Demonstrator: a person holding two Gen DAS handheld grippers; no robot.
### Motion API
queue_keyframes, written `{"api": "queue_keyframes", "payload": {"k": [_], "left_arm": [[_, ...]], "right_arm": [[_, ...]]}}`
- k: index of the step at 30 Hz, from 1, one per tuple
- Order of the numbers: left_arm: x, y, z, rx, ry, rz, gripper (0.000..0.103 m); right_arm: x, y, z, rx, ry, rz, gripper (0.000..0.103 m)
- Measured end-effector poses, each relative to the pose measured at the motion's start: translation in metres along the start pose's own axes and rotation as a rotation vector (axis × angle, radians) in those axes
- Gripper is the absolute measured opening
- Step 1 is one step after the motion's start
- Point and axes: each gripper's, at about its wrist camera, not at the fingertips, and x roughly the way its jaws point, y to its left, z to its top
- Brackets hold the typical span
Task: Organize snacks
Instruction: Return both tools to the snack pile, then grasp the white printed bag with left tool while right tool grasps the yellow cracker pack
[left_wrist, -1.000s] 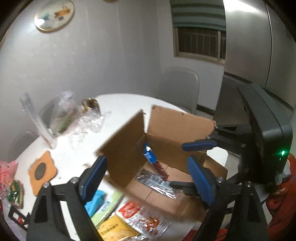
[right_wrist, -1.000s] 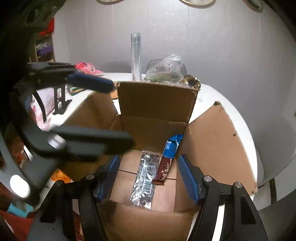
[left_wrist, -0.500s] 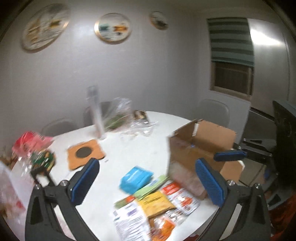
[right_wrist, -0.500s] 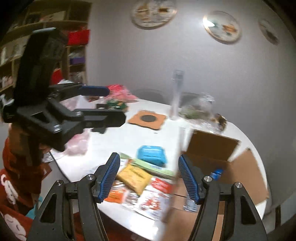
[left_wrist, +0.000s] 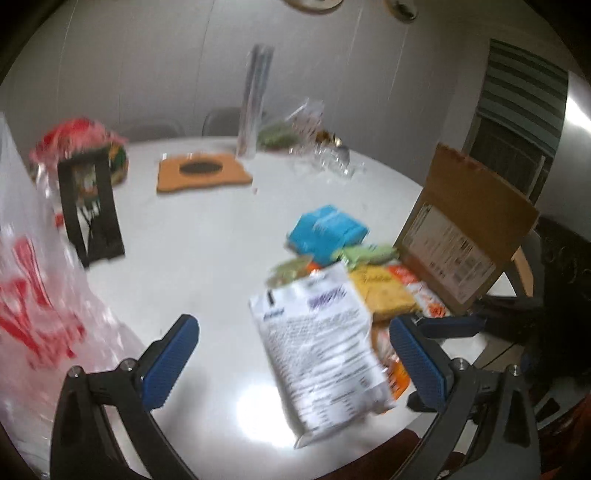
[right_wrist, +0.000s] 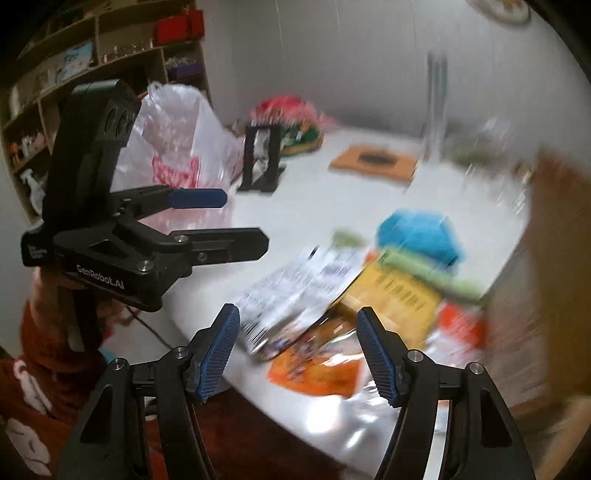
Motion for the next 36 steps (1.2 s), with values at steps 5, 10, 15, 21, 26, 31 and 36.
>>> {"api": "queue_keyframes", "payload": {"k": [5,10,15,21,26,31,36], "left_arm": [[0.013,0.009,-0.019,-0.037,0.057,-0.087,0.101],[0.027,-0.001,-0.027,-0.038,0.100,-0.145,0.091],[0.041,-0.011,-0.027,-0.035,0.132,-0.139,0.091],[0.050,-0.022,-0.028,0.010,0.126,-0.091,0.078],[0.043,-0.016,-0.029,0.022,0.119,-0.101,0.058],[0.034,-0.004,-0.032,0.002,0.107,-0.095,0.053],[0.030,0.006,-0.033,-0.020,0.101,-0.098,0.052]], "right_arm": [[0.030,0.000,-0.014,0.052,0.051,0.037,0.063],[0.025,-0.008,-0.025,0.076,0.041,0.025,0.063],[0.010,-0.009,-0.025,0.023,0.014,-0.097,0.063],[0.009,-0.028,-0.020,0.020,0.003,-0.232,0.063],[0.022,-0.047,-0.009,0.020,0.022,-0.214,0.063],[0.041,-0.066,0.013,0.015,0.043,-0.147,0.072],[0.055,-0.077,0.025,0.048,0.063,-0.091,0.078]]}}
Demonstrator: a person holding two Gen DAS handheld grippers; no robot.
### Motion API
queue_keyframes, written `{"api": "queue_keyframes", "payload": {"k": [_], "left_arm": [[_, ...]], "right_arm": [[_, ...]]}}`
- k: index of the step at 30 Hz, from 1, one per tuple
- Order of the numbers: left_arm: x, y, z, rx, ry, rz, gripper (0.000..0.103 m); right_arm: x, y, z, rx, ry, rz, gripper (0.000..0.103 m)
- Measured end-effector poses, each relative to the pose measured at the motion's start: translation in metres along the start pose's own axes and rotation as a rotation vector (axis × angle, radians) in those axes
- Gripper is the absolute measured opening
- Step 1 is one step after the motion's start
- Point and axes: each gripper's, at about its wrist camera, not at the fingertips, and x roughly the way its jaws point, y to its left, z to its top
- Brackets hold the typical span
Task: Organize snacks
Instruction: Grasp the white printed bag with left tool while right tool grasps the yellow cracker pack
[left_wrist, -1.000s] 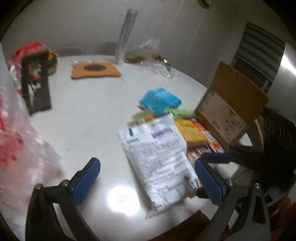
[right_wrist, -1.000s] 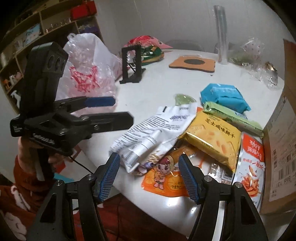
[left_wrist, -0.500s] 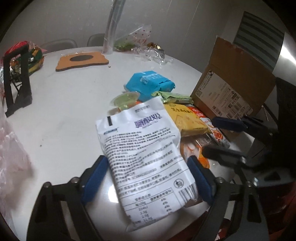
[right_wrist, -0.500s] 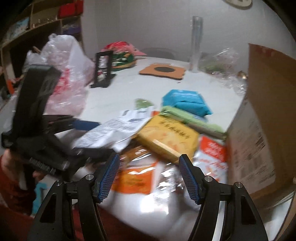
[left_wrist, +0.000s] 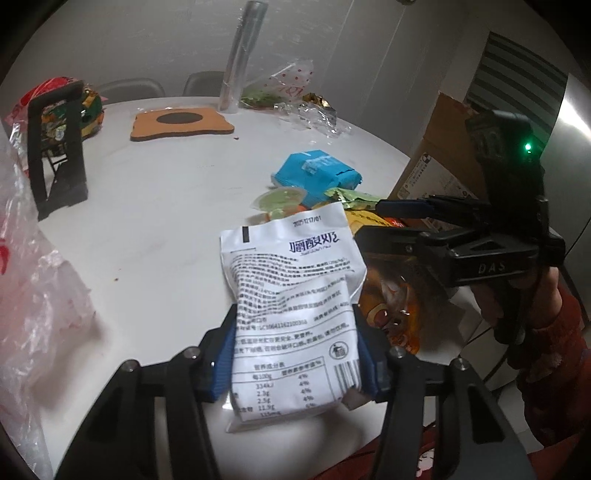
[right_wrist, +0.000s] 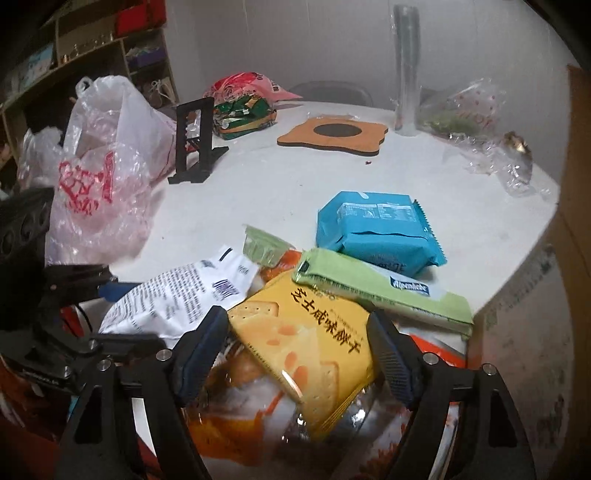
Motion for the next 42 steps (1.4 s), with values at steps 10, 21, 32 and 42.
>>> {"api": "queue_keyframes", "payload": {"k": [10,21,32,42], "left_arm": [[-0.003,0.006,-0.001,-0.018,-0.003,-0.007,0.052],[-0.005,0.011,0.000,-0.032,-0.018,0.006,0.051],[-0.009,0.014,-0.001,-0.033,-0.030,0.020,0.048],[-0.016,0.008,0.001,-0.017,-0.048,0.047,0.046]], "right_arm": [[0.018,-0.005,0.010,0.016,0.042,0.034,0.095],[-0.002,0.022,-0.005,0.006,0.091,0.090,0.094],[0.017,0.018,0.001,-0.034,0.103,0.043,0.071],[0.002,0.024,-0.006,-0.046,0.094,0.023,0.065]]}}
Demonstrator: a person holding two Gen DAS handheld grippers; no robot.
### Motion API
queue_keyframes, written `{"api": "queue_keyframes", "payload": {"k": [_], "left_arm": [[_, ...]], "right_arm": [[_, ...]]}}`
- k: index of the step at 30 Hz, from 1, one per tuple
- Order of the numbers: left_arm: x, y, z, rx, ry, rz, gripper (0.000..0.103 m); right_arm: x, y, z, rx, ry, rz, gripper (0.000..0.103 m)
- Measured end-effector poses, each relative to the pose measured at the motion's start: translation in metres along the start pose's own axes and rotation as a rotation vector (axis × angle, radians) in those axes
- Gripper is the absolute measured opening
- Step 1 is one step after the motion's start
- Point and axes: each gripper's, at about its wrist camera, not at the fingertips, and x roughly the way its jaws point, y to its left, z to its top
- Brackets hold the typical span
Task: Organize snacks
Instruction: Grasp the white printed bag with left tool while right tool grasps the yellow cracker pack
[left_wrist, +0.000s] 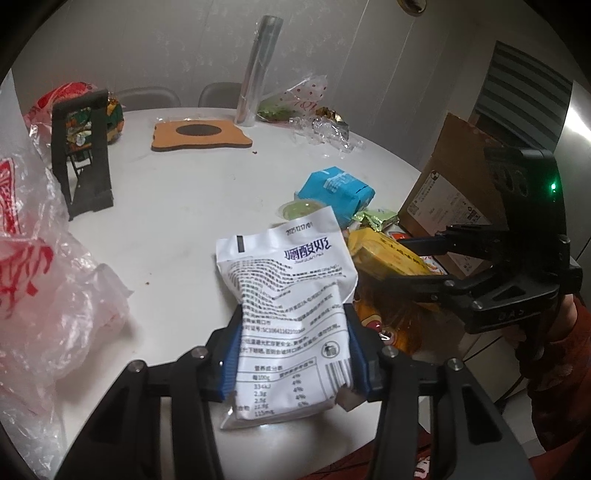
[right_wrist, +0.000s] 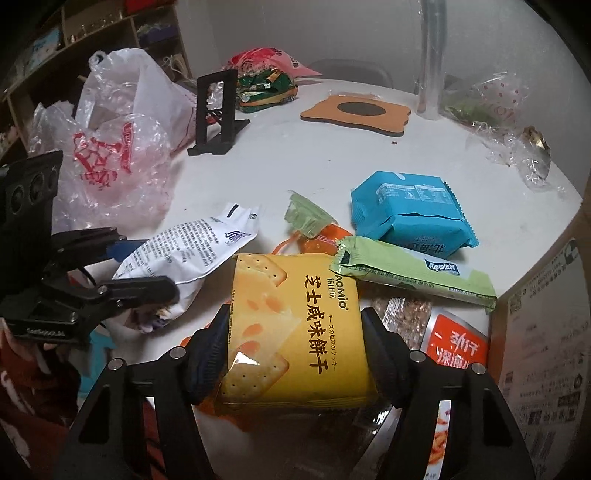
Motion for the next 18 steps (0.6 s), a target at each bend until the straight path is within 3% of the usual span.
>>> {"api": "queue_keyframes", "payload": {"k": [14,18], "left_arm": [[-0.019,0.001,0.003,0.016,-0.047,0.047,0.043],[-0.014,0.005,0.001,0.010,-0.024,0.051,0.043]], "right_arm": [[-0.017,0.009,-0.005,0.010,-0.024,0.030,0.065],[-0.024,0.017,0.000,-0.002,-0.033,0.045,0.065]]}}
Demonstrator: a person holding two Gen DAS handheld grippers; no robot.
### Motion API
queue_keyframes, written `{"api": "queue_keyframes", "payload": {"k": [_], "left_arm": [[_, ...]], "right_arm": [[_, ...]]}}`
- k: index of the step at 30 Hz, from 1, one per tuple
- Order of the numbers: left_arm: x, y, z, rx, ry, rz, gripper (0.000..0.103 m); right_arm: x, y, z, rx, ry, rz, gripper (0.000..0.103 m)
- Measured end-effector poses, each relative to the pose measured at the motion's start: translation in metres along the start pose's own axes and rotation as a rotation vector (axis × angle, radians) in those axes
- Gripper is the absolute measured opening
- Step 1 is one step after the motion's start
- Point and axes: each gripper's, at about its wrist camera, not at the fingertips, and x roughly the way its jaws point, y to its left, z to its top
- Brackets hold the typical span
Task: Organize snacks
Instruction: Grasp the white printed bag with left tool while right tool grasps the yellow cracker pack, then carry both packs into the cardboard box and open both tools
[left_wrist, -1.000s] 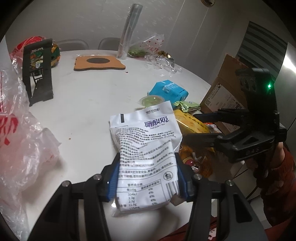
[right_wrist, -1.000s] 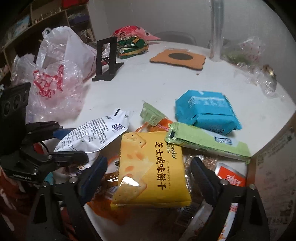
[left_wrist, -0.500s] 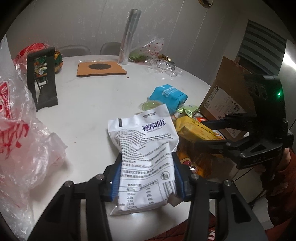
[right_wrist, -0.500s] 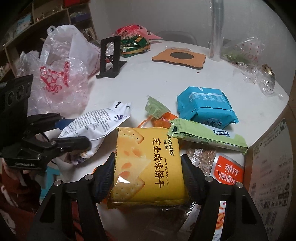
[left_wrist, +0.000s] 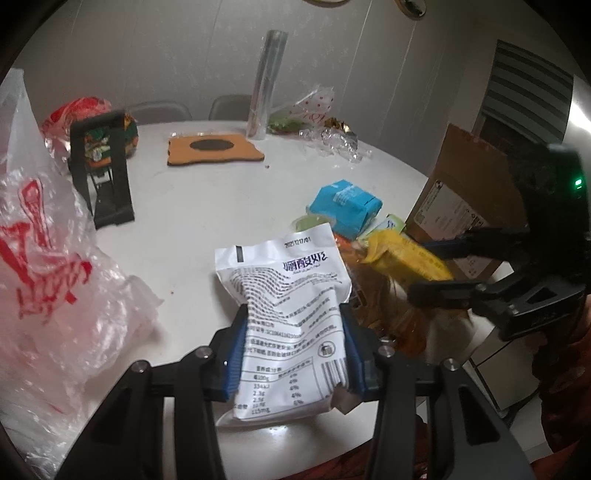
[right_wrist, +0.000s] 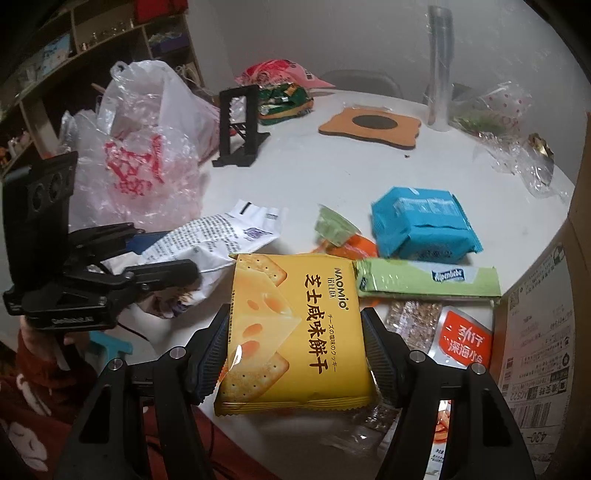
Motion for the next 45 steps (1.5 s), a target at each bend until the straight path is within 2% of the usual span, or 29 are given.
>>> {"api": "queue_keyframes", "payload": {"k": [5,10,14,16,20,31,36,45], "left_arm": [[0.007,0.001,-0.005,-0.013,0.012,0.007,0.044],[0.011,-0.004,-0.007,0.009,0.021,0.032,0.052],[0.015,-0.007,-0.008,0.028,0.040,0.060,0.054],[0.017,-0.009,-0.009,0.043,0.050,0.078,0.060],[0.022,-0.008,-0.012,0.047,0.061,0.086,0.061],[0.014,-0.012,-0.007,0.075,0.001,0.115,0.038],[0.009,-0.015,-0.001,0.074,-0.021,0.109,0.034],[-0.018,-0.021,0.017,0.090,-0.108,0.119,0.033]], "right_arm": [[-0.003,0.004,0.003,-0.016,-0.009,-0.020,0.065],[-0.004,0.003,0.002,-0.011,-0.013,-0.017,0.065],[-0.004,0.000,0.002,-0.013,-0.013,-0.016,0.065],[-0.003,-0.001,0.001,-0.010,-0.011,-0.013,0.065],[-0.001,-0.002,0.001,-0.010,-0.010,-0.003,0.065],[-0.004,-0.003,0.003,-0.014,-0.021,-0.009,0.065],[-0.016,0.003,0.007,-0.031,-0.046,-0.017,0.065],[-0.042,0.011,0.017,-0.057,-0.102,-0.042,0.065]]}}
